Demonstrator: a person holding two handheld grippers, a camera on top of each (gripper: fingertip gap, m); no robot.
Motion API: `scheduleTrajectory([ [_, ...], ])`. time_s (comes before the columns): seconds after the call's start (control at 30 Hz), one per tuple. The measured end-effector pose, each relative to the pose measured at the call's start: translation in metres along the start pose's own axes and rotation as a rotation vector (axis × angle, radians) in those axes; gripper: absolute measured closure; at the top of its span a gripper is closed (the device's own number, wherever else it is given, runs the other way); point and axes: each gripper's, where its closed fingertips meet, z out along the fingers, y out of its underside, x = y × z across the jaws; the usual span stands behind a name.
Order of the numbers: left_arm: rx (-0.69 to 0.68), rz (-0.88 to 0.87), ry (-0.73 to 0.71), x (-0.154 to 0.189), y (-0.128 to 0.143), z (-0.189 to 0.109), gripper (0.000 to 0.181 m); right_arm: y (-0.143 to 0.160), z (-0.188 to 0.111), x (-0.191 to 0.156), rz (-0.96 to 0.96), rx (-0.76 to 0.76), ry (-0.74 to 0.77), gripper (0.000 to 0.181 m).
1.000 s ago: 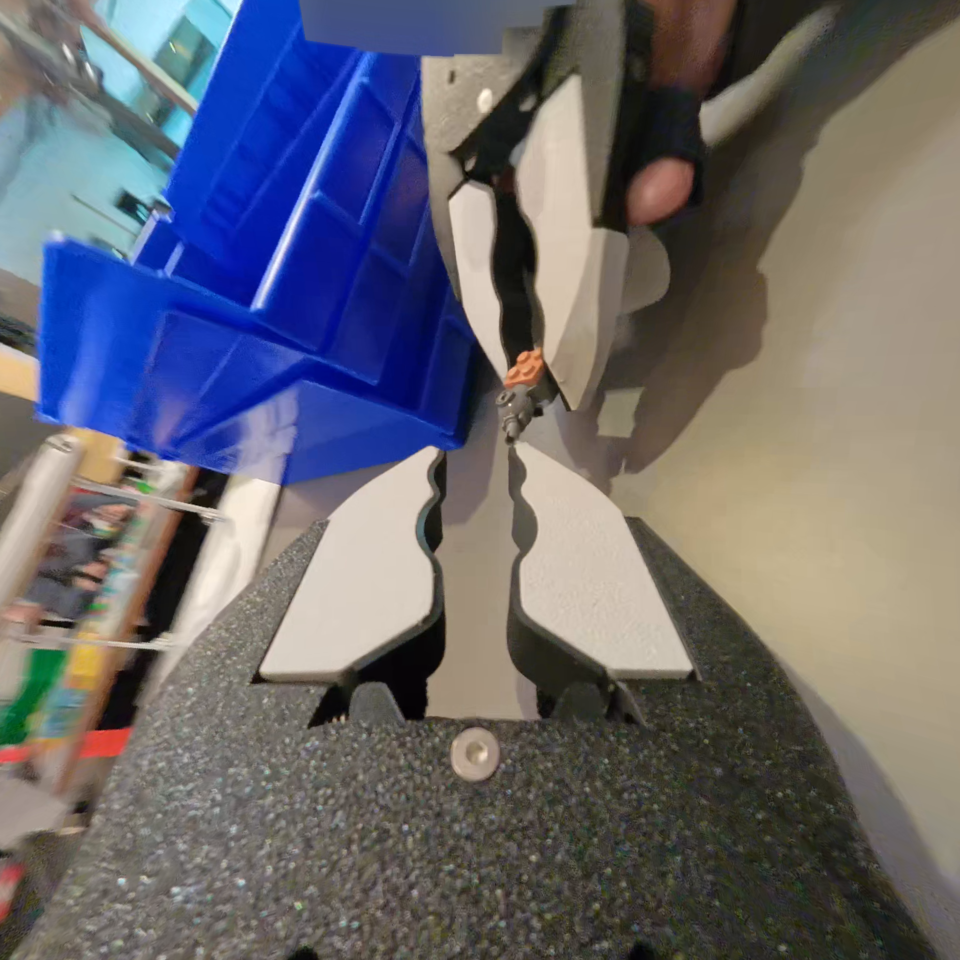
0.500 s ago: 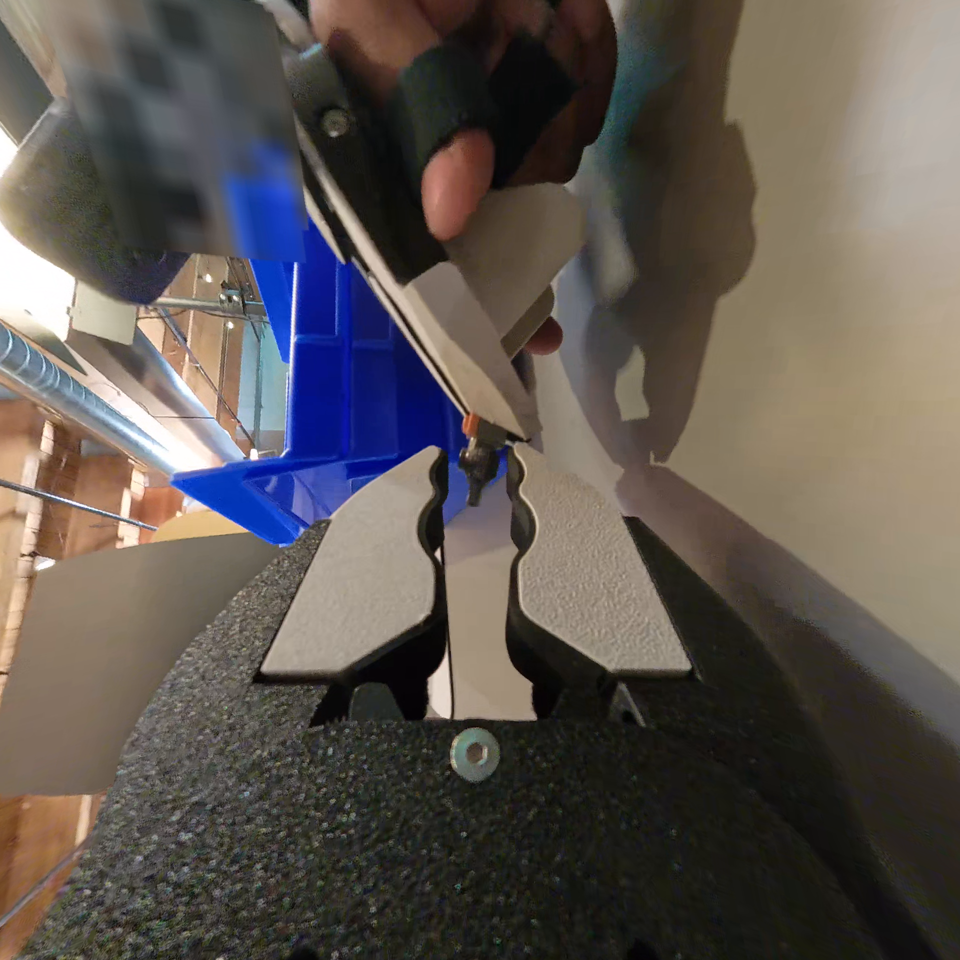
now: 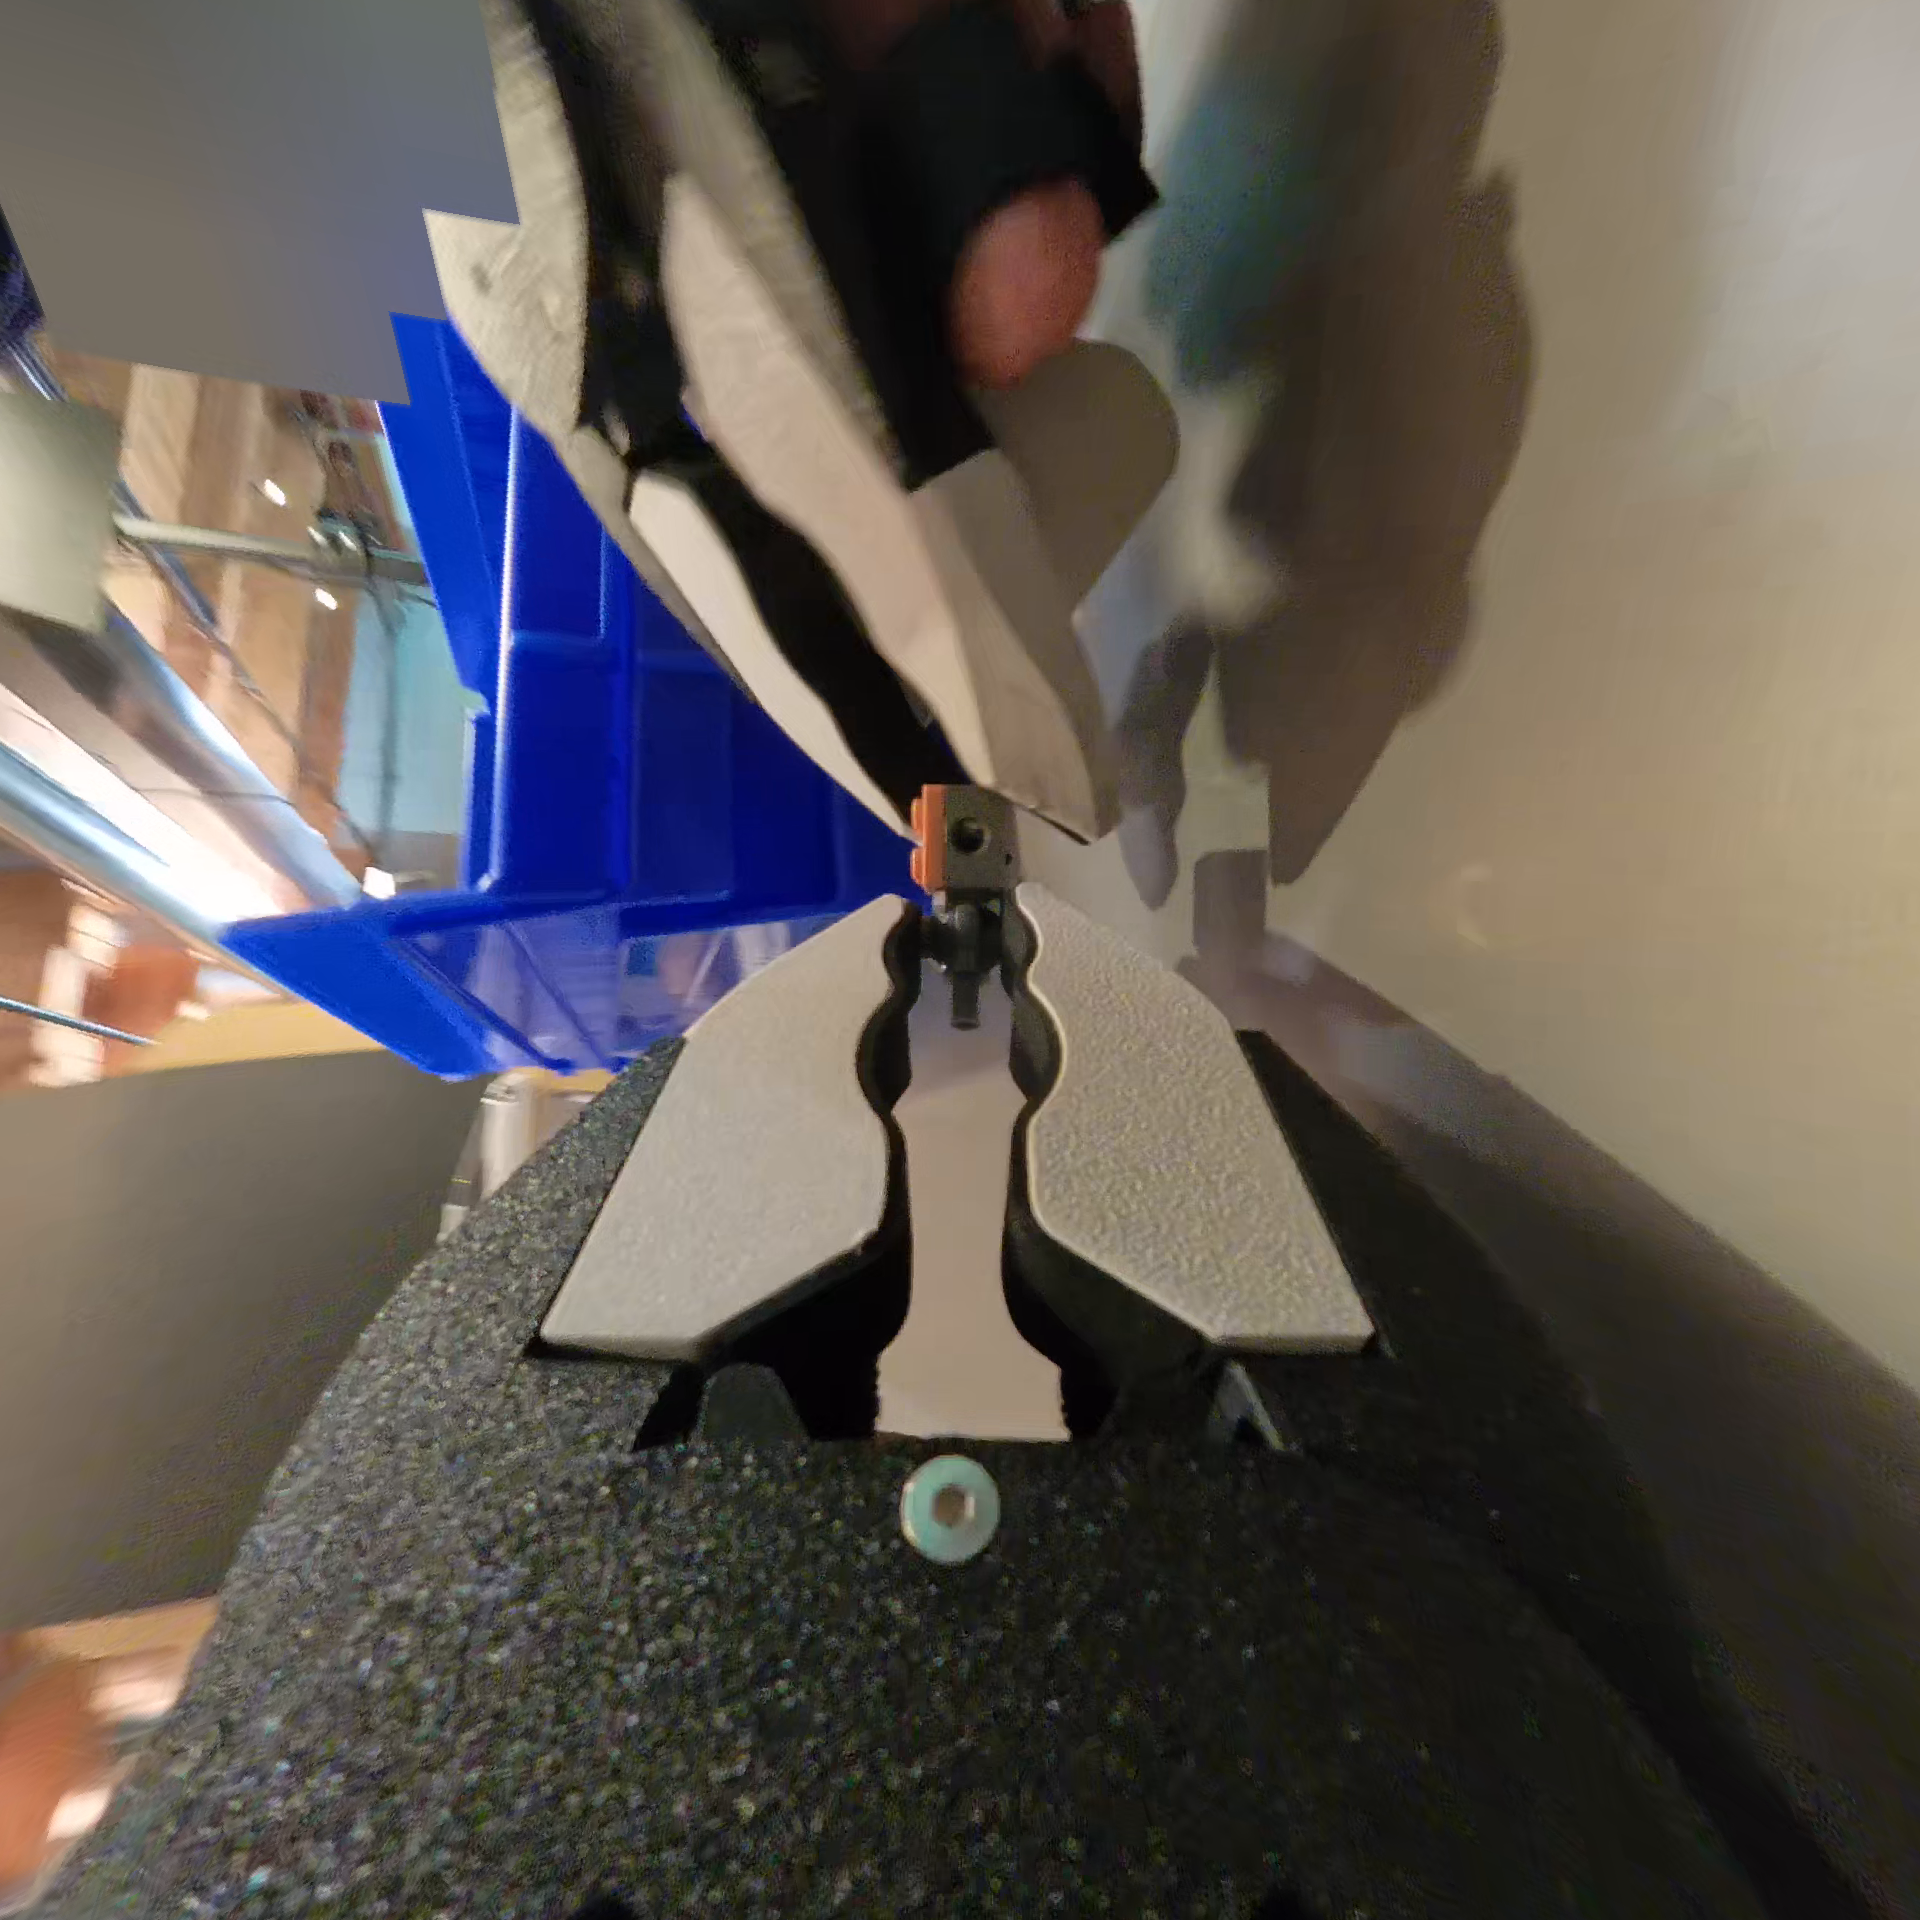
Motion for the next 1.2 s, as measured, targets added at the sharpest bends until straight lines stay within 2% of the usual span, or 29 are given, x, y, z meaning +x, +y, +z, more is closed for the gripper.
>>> scheduleTrajectory([
  [0.2, 0.031, -0.475, 0.154, -0.001, 0.006, -0.001, 0.167, 0.001, -0.01, 0.021, -0.304, -0.008, 0.212, 0.15],
  [0.37, 0.125, -0.885, 0.382, 0.0, -0.007, -0.008, 0.167, -0.015, -0.02, 0.028, -0.712, 0.039, 0.461, 0.152],
  [0.57, 0.255, -1.2, 0.661, 0.006, -0.027, -0.023, 0.167, -0.023, -0.016, 0.016, -1.039, 0.046, 0.572, 0.153],
  [0.83, 0.286, -1.283, 0.776, 0.011, -0.033, -0.03, 0.167, -0.034, -0.013, -0.004, -1.122, 0.134, 0.553, 0.152],
  [1.2, 0.283, -1.279, 0.811, 0.015, -0.035, -0.031, 0.167, -0.029, -0.005, -0.01, -1.163, 0.121, 0.513, 0.16],
])
